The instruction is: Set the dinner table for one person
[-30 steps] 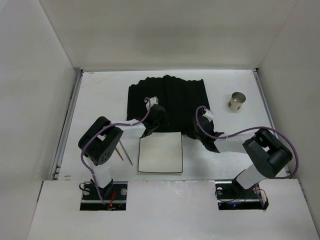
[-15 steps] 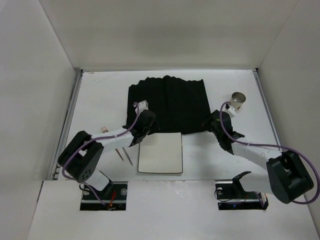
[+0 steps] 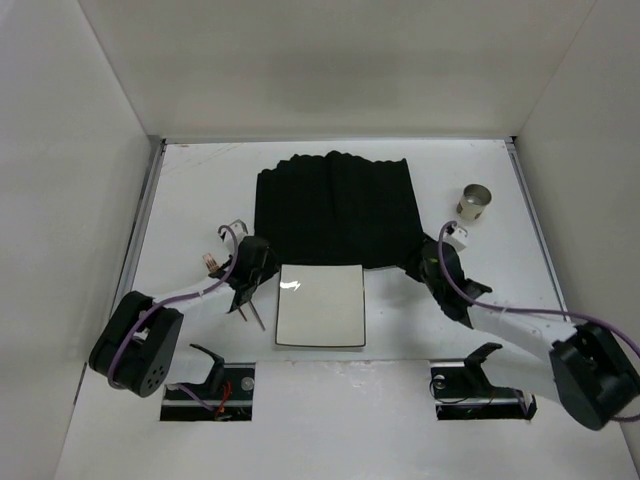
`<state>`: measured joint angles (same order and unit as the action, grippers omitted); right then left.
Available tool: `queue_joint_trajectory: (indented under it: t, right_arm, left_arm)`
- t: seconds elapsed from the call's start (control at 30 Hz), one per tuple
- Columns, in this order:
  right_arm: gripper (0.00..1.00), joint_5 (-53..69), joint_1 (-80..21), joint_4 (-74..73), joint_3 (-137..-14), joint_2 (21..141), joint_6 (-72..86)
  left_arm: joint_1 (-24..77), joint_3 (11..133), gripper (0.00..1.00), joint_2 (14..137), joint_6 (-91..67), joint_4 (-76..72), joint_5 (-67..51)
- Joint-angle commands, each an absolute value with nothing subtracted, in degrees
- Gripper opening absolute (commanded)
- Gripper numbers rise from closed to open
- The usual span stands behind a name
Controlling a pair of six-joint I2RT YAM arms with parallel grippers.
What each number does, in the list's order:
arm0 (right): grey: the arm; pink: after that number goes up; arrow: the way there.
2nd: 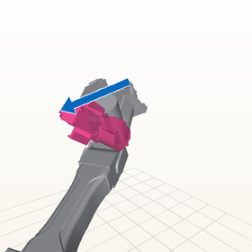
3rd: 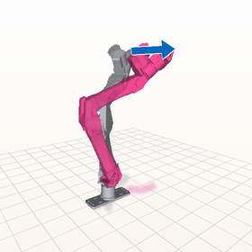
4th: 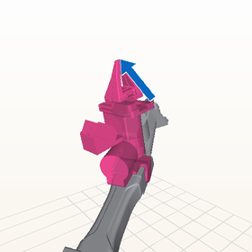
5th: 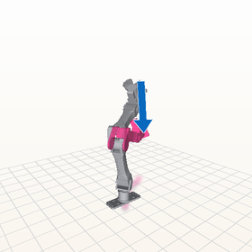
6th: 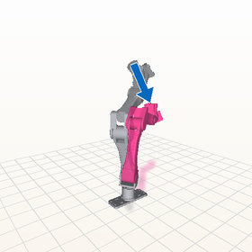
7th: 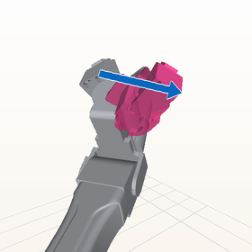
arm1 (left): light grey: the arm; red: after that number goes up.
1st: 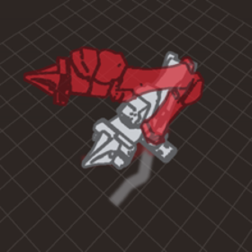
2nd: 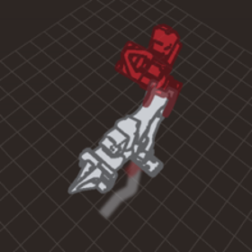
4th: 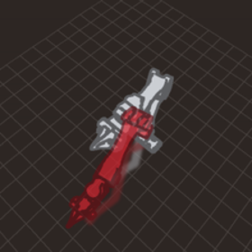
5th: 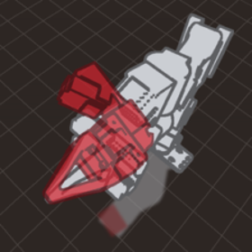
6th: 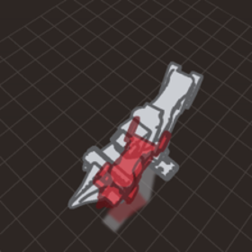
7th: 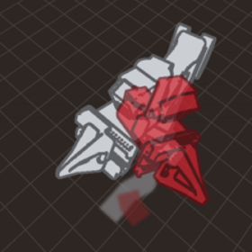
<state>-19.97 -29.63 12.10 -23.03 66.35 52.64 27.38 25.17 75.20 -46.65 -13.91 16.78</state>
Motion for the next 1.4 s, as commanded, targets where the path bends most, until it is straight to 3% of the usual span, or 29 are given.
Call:
queue_joint_trajectory:
  t: [0.0,0.3,0.5,0.87,1.1,1.37]
  right_arm:
    - [0.55,-21.9,-36.6,11.3,-20.5,57.4,50.7]
    - [0.65,-15.7,-50.1,-4.3,-13.3,41.0,56.6]
    - [0.65,-10.6,-54.7,-9.1,-12.6,35.3,60.9]
    - [0.64,-1.2,-59.5,2.3,-11.6,47.9,63.0]
    - [0.55,-0.2,-62.9,14.6,-11.0,60.0,67.1]
    - [0.47,-3.4,-58.2,15.5,-6.8,56.4,70.5]
  left_arm:
    - [26.2,23.9,0.32,73.2,-46.9,-16.3,17.8]
    - [25.4,22.9,0.33,69.3,-47.0,-16.3,16.8]
    - [26.6,23.3,0.33,68.5,-47.0,-15.9,15.7]
    - [26.5,23.3,0.34,68.9,-47.0,-16.2,14.8]
    - [26.1,23.5,0.34,68.6,-47.2,-16.3,14.0]
    - [25.7,22.9,0.34,66.4,-47.4,-15.6,14.0]
